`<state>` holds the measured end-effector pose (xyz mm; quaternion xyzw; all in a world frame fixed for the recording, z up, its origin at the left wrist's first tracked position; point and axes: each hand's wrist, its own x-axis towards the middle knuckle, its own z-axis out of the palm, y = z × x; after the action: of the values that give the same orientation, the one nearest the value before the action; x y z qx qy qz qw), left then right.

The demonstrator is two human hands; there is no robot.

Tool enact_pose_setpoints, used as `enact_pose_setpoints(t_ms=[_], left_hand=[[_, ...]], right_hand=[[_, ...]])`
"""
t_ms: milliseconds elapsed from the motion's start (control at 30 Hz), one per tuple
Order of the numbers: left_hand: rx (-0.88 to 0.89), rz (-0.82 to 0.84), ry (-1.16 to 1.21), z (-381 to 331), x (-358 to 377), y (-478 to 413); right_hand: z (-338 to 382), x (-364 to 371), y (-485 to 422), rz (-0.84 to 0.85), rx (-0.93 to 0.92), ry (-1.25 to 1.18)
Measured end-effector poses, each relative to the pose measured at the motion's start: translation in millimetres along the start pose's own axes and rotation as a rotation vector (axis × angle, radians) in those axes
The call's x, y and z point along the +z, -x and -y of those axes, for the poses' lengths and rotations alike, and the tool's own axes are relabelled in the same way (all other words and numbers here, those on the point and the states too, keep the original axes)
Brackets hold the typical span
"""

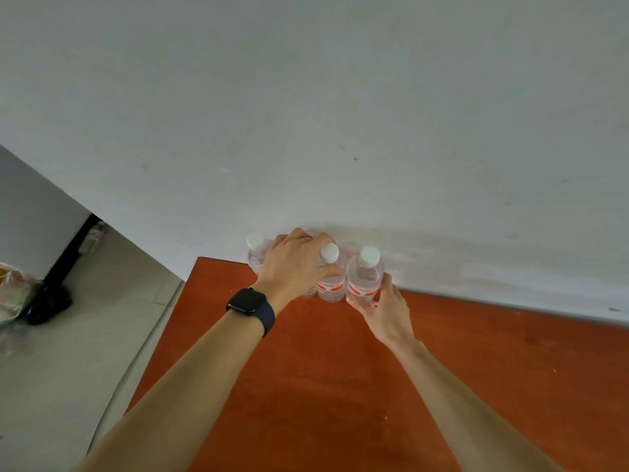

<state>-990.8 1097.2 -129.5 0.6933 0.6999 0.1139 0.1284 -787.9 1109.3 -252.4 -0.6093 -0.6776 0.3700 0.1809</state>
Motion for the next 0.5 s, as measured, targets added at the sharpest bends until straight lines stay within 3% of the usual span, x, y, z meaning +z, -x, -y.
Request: enact_pose_setpoints(t_ms=[367,500], left_hand=[[0.057,-0.004,-0.153,-7.0,2.0,3.5],[0.101,-0.078,-0.188,-15.5,-9.6,23.4]], right_hand=[[7.3,-14.0,8.3,0.142,0.031,-0.031],[15.7,-31.3,33.0,0.150,0.079,0.041]])
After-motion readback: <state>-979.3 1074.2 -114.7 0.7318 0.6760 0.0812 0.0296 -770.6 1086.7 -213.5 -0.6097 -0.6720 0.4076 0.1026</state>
